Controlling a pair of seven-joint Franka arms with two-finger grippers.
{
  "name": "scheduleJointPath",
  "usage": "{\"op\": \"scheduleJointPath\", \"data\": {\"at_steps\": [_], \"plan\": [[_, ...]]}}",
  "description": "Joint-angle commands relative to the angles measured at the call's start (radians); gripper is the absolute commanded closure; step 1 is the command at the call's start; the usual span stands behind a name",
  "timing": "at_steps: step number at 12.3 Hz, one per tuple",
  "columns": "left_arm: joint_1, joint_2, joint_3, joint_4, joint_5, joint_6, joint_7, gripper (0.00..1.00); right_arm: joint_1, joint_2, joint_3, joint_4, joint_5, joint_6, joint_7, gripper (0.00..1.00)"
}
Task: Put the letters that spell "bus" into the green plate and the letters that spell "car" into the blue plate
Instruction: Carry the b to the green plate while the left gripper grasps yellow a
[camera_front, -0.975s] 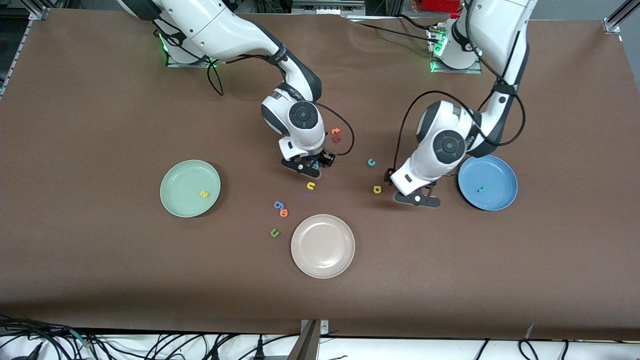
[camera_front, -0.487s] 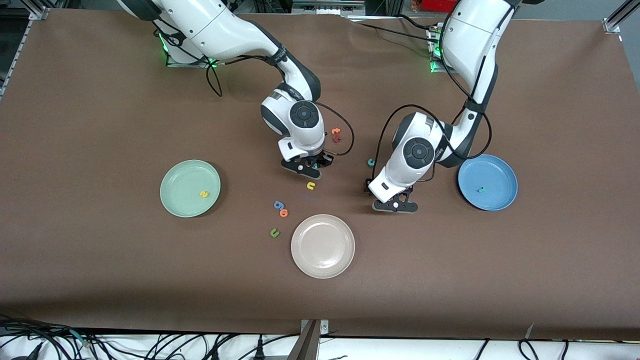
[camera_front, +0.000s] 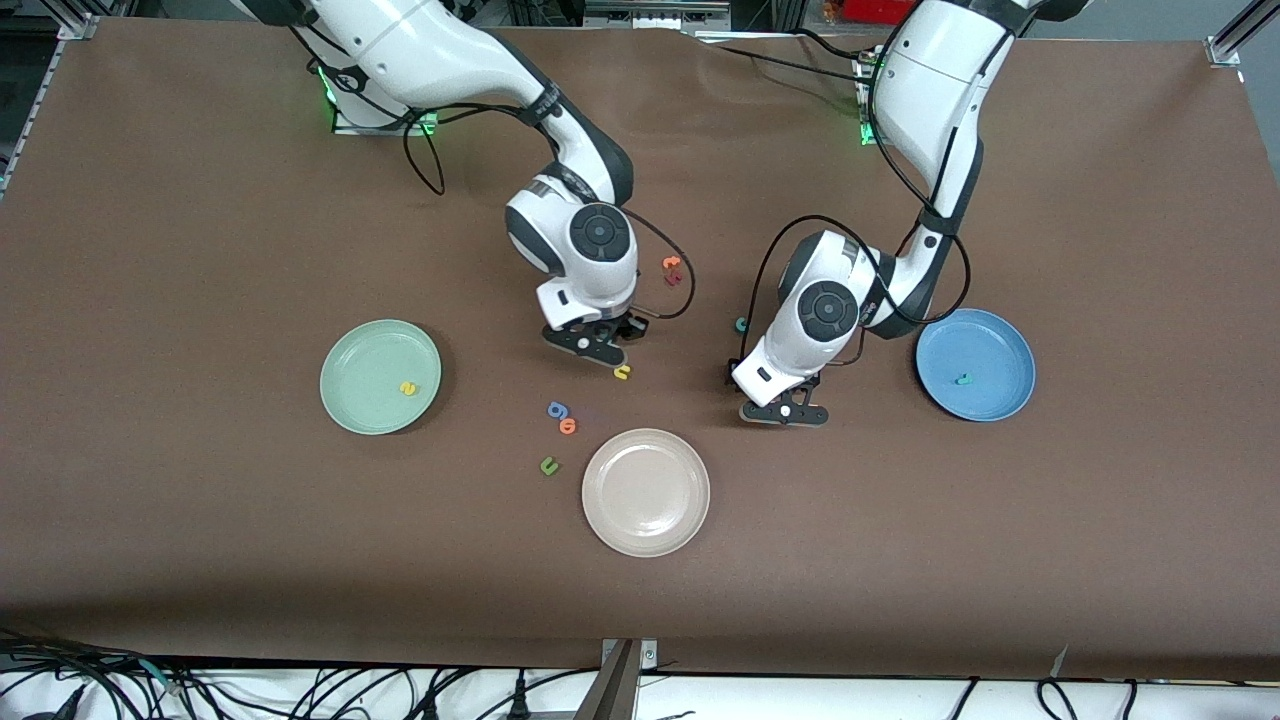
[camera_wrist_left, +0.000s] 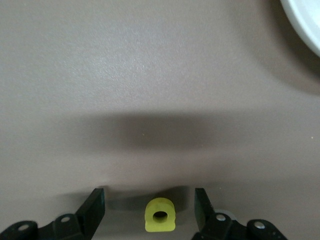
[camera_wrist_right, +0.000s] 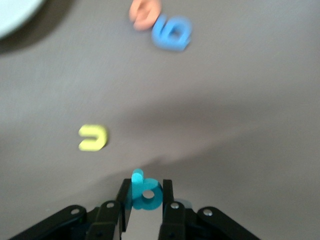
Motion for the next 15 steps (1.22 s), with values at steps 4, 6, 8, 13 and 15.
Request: {"op": "scheduleJointPath", "data": {"at_steps": [4, 6, 8, 13, 15], "plan": [[-0.012, -0.028, -0.004, -0.063, 0.042, 0.002, 0.008, 0.27, -0.142, -0.112, -0.121, -0.026, 0.002, -0.203, -0.354, 0.92], [-0.012, -0.032, -0.004, -0.065, 0.042, 0.002, 0.008, 0.43, -0.198, -0.097, -0.187, -0.039, 0.001, -0.192, -0.434, 0.91], [-0.01, -0.032, -0.004, -0.062, 0.042, 0.002, 0.01, 0.63, -0.277, -0.097, -0.189, -0.066, 0.001, -0.195, -0.486, 0.9], [0.014, -0.06, 0.001, -0.057, 0.042, -0.009, 0.081, 0.97, -0.322, -0.087, -0.18, -0.065, 0.01, -0.232, -0.506, 0.0], [0.094, -0.147, 0.009, -0.056, 0.04, -0.144, 0.222, 0.98, -0.306, -0.091, -0.131, -0.025, 0.104, -0.232, -0.488, 0.01]]}}
